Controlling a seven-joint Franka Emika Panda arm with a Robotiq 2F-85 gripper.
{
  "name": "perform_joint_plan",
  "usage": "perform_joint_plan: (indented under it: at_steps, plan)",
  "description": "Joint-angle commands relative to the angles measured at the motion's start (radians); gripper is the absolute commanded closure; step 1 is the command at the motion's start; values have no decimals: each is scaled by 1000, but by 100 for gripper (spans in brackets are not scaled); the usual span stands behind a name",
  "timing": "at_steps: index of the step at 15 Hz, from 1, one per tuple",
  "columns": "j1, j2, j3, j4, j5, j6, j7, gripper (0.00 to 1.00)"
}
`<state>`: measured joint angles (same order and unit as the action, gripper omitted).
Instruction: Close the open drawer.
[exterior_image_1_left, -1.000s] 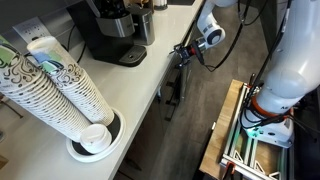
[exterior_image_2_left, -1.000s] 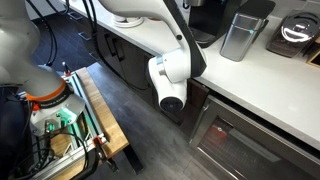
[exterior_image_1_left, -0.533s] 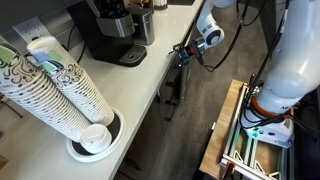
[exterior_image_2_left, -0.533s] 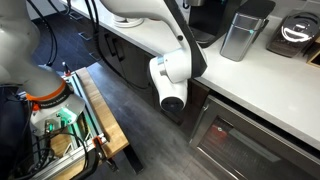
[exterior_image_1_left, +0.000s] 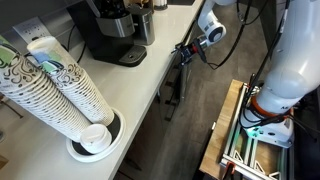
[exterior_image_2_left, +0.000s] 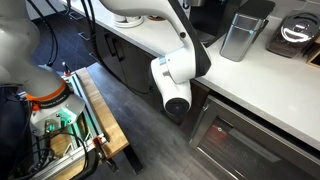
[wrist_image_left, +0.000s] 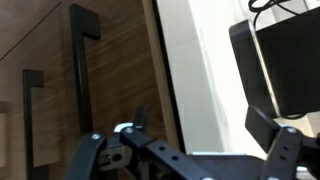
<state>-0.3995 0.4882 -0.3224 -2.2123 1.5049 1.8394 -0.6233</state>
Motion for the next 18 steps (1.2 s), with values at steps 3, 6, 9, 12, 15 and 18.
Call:
perform_joint_plan:
  at_steps: [3, 6, 9, 12, 15, 18]
  plan:
    - [7, -99, -67, 10, -287, 8, -51, 0]
    - [1, -170, -77, 11, -433, 16, -89, 0]
    - [-5, -247, -79, 10, -568, 27, -127, 0]
    - [-18, -312, -78, 10, -690, 17, -156, 0]
    - [-26, -373, -78, 0, -765, 39, -179, 0]
    - [-31, -415, -80, -6, -813, 54, -197, 0]
